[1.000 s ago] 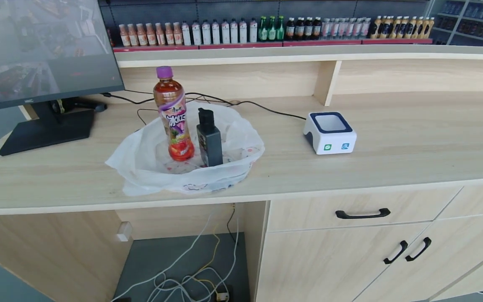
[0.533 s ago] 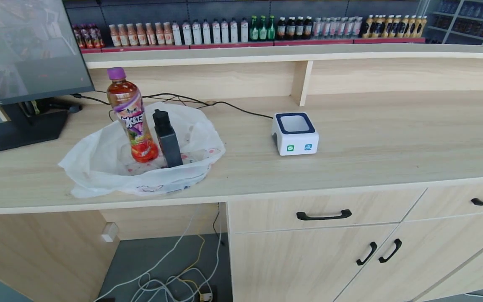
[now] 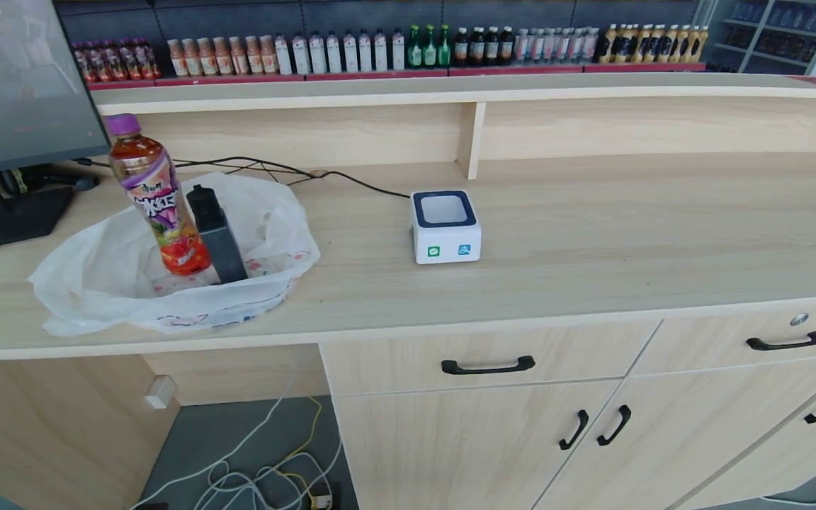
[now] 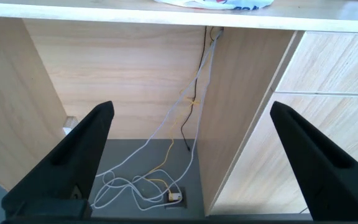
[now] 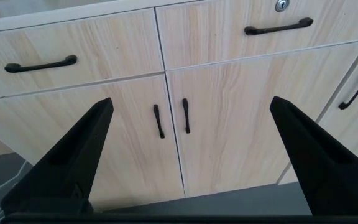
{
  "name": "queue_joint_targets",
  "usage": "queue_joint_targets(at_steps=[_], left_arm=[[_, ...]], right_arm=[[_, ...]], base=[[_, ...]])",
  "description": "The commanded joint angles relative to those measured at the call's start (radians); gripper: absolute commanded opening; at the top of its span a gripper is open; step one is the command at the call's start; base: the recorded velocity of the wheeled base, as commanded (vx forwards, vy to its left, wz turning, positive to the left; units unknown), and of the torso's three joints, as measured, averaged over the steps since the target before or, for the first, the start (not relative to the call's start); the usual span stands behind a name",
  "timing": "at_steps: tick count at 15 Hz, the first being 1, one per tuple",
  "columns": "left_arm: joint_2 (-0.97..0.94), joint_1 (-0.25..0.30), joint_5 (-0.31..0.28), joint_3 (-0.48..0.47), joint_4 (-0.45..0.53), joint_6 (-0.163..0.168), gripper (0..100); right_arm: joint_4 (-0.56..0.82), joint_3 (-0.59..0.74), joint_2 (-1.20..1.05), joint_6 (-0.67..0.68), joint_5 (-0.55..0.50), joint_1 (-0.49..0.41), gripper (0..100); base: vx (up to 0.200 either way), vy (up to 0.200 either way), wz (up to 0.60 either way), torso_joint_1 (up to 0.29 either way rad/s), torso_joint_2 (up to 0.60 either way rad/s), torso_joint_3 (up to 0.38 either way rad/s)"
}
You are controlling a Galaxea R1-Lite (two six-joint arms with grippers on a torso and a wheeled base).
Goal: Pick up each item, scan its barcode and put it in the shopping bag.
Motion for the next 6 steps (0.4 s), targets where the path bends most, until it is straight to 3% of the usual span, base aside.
queue_joint_targets(at_steps=[1,6], left_arm=[[0.000,0.001,-0.001,0.000,-0.002,0.000,100],[0.000,0.001,-0.001,0.000,-0.002,0.000,100]], right_arm=[[0.001,0.000,0.000,0.000,-0.001,0.000,100],[0.001,0.000,0.000,0.002,-0.001,0.000,100]], base=[[0.000,0.000,0.00,0.000,0.00,0.000],[0.000,0.000,0.00,0.000,0.00,0.000]])
